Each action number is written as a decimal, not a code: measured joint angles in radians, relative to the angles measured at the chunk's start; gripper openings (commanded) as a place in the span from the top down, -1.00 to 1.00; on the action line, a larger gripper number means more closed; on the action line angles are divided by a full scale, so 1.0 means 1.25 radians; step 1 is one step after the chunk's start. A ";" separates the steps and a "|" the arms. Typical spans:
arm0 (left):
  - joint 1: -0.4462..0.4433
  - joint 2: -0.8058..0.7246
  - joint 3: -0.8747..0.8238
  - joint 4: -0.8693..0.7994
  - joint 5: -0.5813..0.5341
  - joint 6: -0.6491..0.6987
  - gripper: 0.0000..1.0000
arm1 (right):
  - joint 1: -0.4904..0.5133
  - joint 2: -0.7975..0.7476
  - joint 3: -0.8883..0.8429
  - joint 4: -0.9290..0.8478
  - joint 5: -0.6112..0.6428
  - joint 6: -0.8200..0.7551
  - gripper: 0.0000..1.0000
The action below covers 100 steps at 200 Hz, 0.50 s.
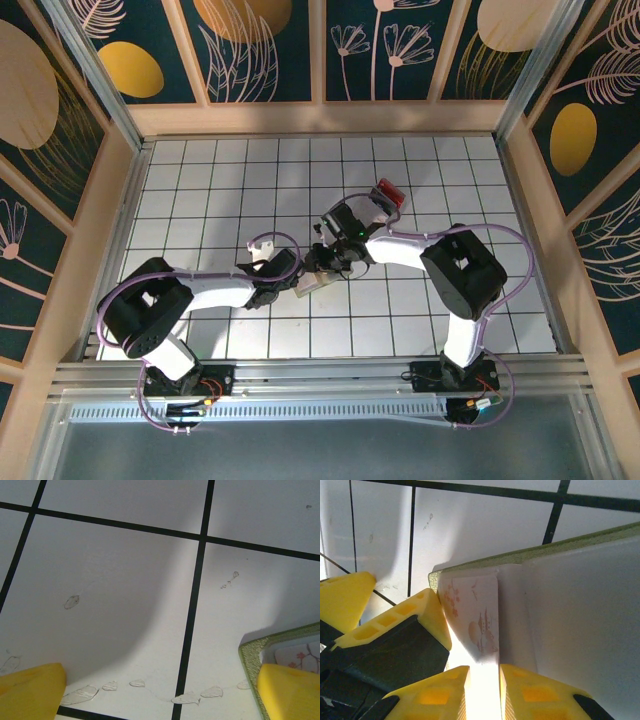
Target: Take the credit cards out of the card holder
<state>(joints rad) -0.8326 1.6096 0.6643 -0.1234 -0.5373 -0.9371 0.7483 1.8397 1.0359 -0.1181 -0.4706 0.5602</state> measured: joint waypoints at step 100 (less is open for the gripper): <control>0.000 0.006 0.005 0.000 -0.005 0.000 -0.97 | -0.013 0.007 -0.065 0.153 -0.106 0.082 0.59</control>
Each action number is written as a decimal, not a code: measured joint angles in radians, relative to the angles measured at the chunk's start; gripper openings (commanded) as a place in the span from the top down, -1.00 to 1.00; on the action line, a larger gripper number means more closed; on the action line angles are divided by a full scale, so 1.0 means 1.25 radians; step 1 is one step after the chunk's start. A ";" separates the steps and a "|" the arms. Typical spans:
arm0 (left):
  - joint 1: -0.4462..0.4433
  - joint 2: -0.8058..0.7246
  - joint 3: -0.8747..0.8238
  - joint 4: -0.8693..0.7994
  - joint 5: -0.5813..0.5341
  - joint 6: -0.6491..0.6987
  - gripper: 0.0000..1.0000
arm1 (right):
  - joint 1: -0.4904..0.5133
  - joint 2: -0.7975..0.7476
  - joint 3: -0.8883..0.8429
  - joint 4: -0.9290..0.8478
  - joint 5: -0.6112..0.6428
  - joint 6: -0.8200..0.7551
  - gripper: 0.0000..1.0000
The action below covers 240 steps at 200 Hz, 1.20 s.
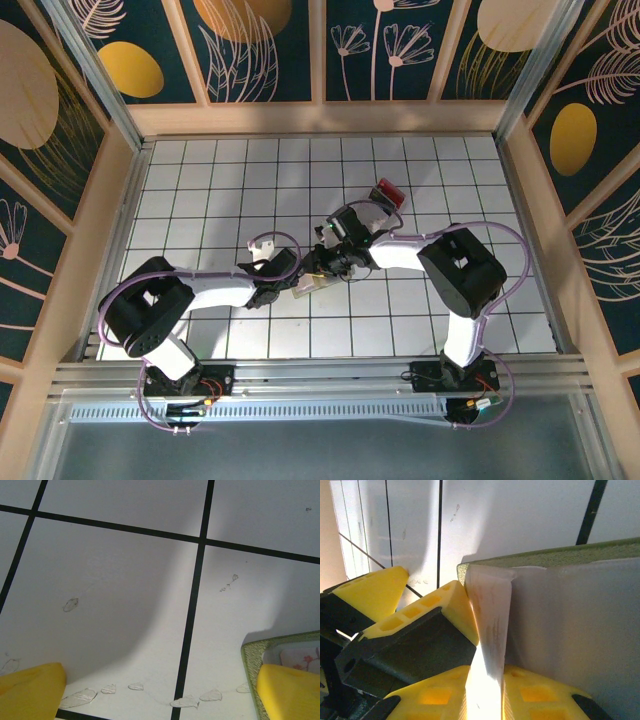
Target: Take the credit cards out of the card holder
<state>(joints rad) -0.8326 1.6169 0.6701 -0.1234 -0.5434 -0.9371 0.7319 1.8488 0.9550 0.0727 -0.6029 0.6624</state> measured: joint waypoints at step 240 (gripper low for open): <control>-0.001 0.015 0.012 -0.007 -0.012 -0.009 -0.98 | -0.070 -0.045 -0.124 0.186 -0.081 0.082 0.72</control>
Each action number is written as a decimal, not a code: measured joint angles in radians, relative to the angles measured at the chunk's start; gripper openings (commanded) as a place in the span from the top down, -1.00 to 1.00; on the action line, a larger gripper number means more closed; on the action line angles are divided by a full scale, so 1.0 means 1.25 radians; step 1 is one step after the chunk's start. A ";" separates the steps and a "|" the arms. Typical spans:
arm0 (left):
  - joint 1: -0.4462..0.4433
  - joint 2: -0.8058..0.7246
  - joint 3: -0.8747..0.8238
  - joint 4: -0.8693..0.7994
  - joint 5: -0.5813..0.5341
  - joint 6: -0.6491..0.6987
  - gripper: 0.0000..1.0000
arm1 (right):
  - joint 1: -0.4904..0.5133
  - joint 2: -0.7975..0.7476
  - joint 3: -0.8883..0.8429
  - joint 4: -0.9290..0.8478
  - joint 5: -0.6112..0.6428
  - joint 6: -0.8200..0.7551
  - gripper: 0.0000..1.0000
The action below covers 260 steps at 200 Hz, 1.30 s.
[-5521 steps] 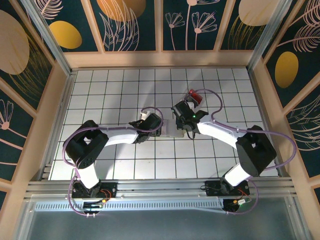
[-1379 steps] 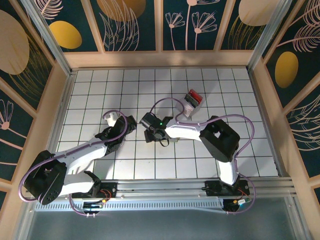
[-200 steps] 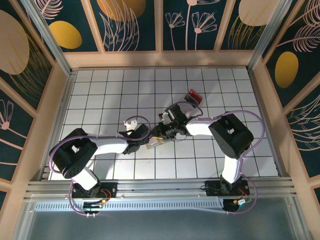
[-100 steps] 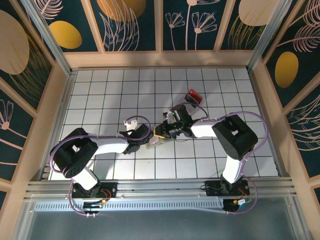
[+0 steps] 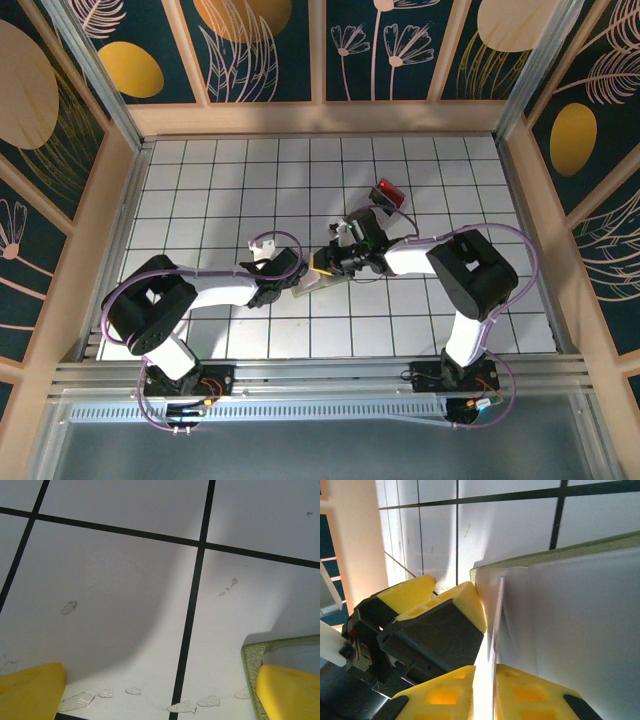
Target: Take the credit cards out of the card holder
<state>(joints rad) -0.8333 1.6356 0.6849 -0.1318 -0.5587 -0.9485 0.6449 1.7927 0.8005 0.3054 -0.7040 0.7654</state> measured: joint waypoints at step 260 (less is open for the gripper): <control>0.080 -0.040 0.032 -0.023 0.001 0.061 -0.98 | -0.008 -0.122 0.018 -0.173 0.215 -0.069 0.91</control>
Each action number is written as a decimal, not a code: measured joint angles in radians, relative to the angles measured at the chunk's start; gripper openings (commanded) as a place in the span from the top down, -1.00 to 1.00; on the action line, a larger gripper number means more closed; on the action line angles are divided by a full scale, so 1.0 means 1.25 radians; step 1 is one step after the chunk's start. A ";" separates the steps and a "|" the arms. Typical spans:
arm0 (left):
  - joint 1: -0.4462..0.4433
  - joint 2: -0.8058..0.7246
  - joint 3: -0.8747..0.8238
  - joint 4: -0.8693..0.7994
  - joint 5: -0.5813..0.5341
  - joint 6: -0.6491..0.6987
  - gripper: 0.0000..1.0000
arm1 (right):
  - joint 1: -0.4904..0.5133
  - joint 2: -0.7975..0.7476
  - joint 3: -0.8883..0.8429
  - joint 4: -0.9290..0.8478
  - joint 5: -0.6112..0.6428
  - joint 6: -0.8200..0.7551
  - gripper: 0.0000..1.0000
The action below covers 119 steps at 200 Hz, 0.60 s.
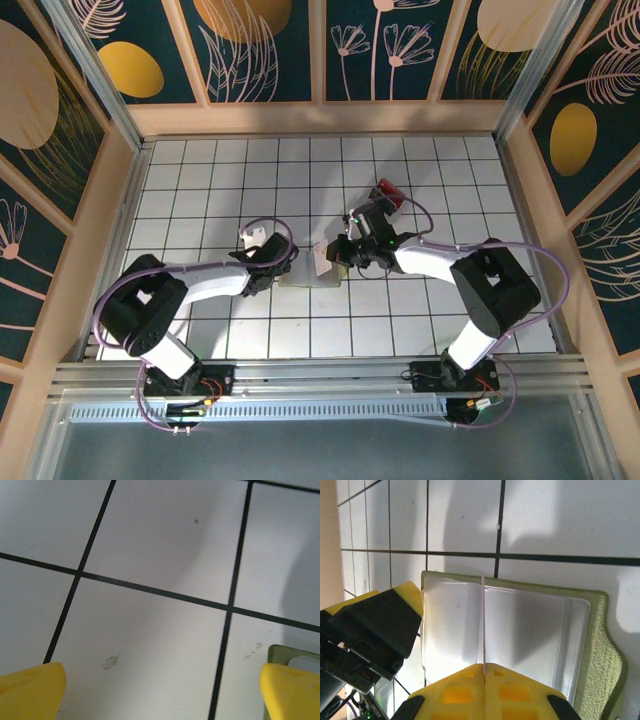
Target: Take the credit cards out of the card holder
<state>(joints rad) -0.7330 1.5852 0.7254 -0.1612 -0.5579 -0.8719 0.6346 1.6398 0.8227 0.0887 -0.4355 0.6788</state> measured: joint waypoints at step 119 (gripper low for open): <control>0.000 -0.068 0.000 -0.006 0.056 0.025 -0.98 | -0.012 -0.070 0.089 -0.121 0.158 -0.154 1.00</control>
<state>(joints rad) -0.7330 1.5005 0.7254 -0.1688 -0.4877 -0.8410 0.6193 1.5524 0.9333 -0.0620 -0.2379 0.4858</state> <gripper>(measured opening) 0.988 0.051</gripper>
